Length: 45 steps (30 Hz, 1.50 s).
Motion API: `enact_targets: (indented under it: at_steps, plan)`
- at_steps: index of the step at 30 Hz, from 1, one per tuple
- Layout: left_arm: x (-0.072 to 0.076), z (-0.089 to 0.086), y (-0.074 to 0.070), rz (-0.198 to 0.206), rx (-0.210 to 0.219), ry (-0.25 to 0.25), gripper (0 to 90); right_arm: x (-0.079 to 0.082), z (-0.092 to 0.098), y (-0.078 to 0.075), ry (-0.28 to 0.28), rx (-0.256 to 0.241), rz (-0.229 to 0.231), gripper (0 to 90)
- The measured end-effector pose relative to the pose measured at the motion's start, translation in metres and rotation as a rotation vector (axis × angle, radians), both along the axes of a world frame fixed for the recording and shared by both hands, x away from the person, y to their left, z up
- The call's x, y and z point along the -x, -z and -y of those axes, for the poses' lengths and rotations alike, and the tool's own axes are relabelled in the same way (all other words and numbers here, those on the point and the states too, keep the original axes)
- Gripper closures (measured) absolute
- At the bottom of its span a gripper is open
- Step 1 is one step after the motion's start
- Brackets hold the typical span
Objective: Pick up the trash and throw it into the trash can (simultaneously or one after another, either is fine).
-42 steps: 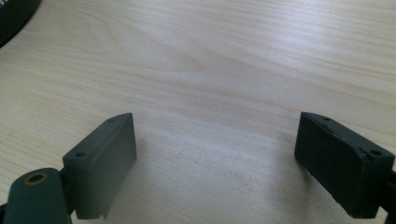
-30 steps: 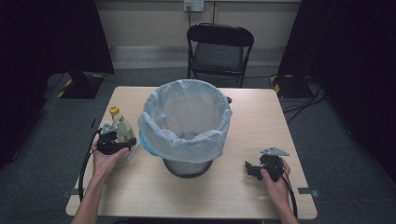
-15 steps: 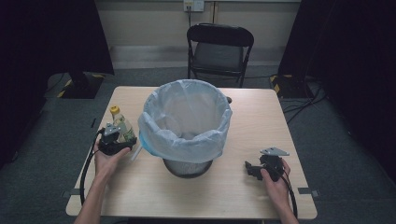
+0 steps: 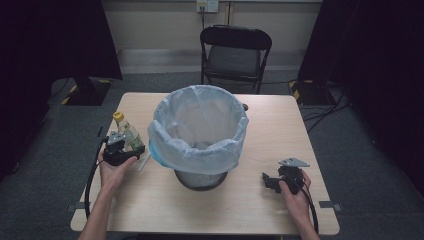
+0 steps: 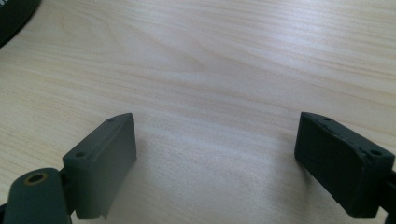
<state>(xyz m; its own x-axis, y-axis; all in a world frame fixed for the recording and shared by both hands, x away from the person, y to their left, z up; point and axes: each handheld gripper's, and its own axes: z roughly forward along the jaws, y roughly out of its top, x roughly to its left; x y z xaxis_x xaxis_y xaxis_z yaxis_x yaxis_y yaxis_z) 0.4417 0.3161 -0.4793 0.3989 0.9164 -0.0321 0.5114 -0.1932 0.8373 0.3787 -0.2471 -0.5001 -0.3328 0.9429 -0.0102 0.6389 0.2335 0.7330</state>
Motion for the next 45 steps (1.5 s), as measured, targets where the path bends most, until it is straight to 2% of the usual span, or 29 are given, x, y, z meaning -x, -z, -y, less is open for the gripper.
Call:
enact_targets:
  at_steps: [1, 4, 9, 16, 21, 24, 27, 28, 35, 42, 43, 45]
  plan:
    - [0.0, 0.0, 0.0, 0.0, 0.0, 0.0, 28.4, 0.0, 0.0, 0.0, 0.001, -0.001, -0.001, 11.8]
    - [0.003, -0.003, -0.004, 0.011, 0.048, 0.0, 28.4, 0.0, 0.0, 0.0, 0.0, 0.0, 0.0, 11.8]
    - [0.007, -0.004, -0.012, 0.05, 0.062, 0.004, 28.4, 0.0, 0.0, 0.0, 0.001, -0.001, -0.001, 11.8]
    - [0.012, -0.004, -0.022, 0.093, 0.114, 0.005, 28.4, 0.0, 0.0, 0.0, 0.001, 0.0, 0.0, 11.8]
    - [0.016, -0.002, -0.034, 0.116, 0.117, 0.013, 28.4, 0.0, 0.0, 0.0, 0.001, -0.001, -0.001, 11.8]
    - [0.016, -0.002, -0.039, 0.131, 0.145, 0.018, 28.4, 0.0, 0.0, 0.0, 0.0, 0.0, 0.0, 11.8]
    - [0.017, -0.001, -0.044, 0.142, 0.146, 0.021, 28.4, 0.0, 0.0, 0.0, 0.0, 0.0, 0.0, 11.8]
    - [0.017, -0.001, -0.046, 0.147, 0.159, 0.024, 28.4, 0.0, 0.0, 0.0, 0.001, -0.001, -0.001, 11.8]
    - [0.02, 0.004, -0.067, 0.206, 0.191, 0.047, 28.4, 0.0, 0.0, 0.0, 0.0, 0.0, 0.0, 11.8]
    - [0.022, 0.003, -0.091, 0.268, 0.252, 0.05, 28.4, 0.0, 0.0, 0.0, 0.0, 0.0, 0.0, 11.8]
    - [0.022, 0.004, -0.095, 0.278, 0.255, 0.046, 28.4, 0.0, 0.0, 0.0, 0.0, 0.0, 0.0, 11.8]
    - [0.023, 0.003, -0.103, 0.303, 0.234, 0.041, 28.4, 0.0, 0.0, 0.0, 0.0, 0.0, 0.0, 11.8]
